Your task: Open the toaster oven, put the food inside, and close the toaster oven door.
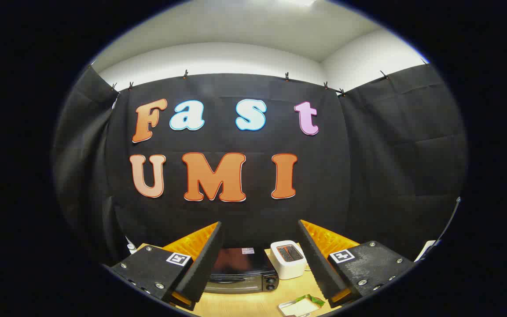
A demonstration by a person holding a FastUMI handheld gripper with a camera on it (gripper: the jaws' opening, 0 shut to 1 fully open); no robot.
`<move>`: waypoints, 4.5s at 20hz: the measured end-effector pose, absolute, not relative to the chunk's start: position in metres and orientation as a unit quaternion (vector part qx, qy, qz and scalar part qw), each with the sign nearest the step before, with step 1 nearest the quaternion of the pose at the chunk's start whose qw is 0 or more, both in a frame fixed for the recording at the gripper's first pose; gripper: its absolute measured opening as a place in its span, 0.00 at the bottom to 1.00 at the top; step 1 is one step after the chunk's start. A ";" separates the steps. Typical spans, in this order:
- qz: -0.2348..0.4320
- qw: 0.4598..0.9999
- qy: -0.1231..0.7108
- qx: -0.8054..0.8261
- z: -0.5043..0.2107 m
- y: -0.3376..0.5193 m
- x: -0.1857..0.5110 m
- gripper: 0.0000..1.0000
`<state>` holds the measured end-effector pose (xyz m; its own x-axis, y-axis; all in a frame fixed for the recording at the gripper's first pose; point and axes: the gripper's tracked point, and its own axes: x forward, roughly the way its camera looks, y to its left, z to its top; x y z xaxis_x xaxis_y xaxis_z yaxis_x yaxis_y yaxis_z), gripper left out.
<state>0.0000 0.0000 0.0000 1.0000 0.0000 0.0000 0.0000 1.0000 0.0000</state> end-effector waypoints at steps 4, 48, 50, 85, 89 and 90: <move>-0.009 1.000 -0.005 -0.009 0.002 -0.009 -0.005 0.99; 0.104 0.961 0.256 -0.025 -0.305 0.132 0.116 1.00; 0.104 0.961 0.254 -0.018 -0.305 0.135 0.117 0.99; 0.103 0.916 0.387 -0.039 -0.414 0.083 -0.056 0.99; 0.099 0.906 0.410 -0.039 -0.439 0.082 -0.062 0.99; 0.100 0.903 0.417 -0.043 -0.445 0.081 -0.063 0.99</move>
